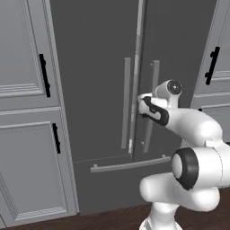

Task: Take the strawberry from the fridge and place it on top of the pancake, located on the dining counter.

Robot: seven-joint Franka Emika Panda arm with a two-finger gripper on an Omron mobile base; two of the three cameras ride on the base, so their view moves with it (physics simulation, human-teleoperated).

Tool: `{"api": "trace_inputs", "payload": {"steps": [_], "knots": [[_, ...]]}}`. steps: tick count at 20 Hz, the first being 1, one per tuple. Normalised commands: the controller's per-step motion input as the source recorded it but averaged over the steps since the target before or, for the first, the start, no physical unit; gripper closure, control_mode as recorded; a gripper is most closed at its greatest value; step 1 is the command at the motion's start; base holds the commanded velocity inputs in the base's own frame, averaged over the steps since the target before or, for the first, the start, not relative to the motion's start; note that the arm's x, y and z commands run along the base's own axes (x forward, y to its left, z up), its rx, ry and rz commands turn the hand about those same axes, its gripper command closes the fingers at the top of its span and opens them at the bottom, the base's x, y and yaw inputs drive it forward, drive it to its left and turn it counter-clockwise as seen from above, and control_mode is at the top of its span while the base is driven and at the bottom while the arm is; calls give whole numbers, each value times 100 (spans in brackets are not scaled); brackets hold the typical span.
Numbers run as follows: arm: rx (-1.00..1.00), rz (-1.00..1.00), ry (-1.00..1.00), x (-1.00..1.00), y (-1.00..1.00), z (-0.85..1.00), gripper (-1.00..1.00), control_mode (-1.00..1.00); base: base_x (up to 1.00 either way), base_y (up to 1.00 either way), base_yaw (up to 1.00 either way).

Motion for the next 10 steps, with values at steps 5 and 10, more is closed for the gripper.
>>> {"api": "trace_inputs", "payload": {"steps": [5, 10], "knots": [[1, 3, 0, -100, -43, 4, 100, -100, 0, 0, 0], [1, 1, 6, -52, -26, 0, -100, -100, 0, 0, 0]]}}
